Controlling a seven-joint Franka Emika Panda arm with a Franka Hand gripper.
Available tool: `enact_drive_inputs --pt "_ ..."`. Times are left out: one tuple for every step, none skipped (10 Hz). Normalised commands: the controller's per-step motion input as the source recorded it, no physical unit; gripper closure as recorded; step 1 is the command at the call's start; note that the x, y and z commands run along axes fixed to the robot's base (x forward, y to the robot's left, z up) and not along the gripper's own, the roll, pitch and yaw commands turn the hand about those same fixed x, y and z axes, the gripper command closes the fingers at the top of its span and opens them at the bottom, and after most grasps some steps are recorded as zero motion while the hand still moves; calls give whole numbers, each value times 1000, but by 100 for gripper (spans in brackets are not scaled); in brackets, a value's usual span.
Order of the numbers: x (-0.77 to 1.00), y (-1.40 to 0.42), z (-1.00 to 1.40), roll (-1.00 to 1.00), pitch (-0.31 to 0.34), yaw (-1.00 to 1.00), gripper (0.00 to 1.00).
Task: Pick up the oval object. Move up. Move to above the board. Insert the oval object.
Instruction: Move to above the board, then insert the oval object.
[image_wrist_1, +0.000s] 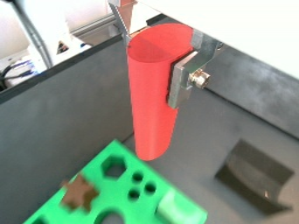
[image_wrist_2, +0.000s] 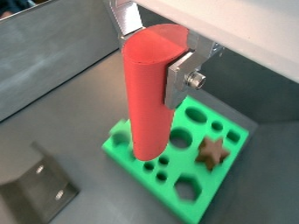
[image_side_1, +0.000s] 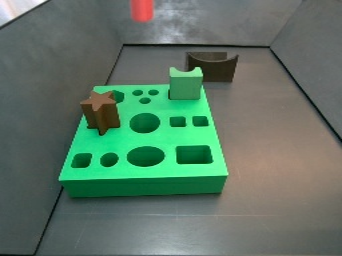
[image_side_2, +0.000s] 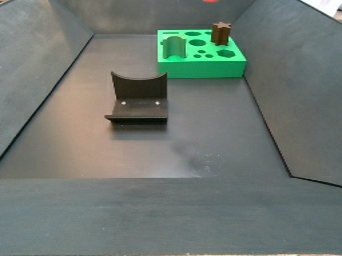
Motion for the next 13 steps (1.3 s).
enact_drive_inputs --pt "429 -1000 4 -2 121 4 100" --pt "445 -1000 10 1 124 7 100" --pt "409 -860 21 9 129 10 100" --pt "308 -594 23 23 133 10 100" --pt "213 -360 27 38 127 10 100" --pt "142 -221 26 44 95 10 100" --pt "0 -23 0 7 0 0 100" --pt "0 -14 0 26 0 0 100" --pt "0 -29 0 0 0 0 100" --pt "-91 -14 -66 0 -121 -771 100" --pt "0 0 -143 -46 -111 -1000 100" --pt "0 0 -143 -41 -101 -1000 100" --pt "0 0 -151 -50 -99 -1000 100"
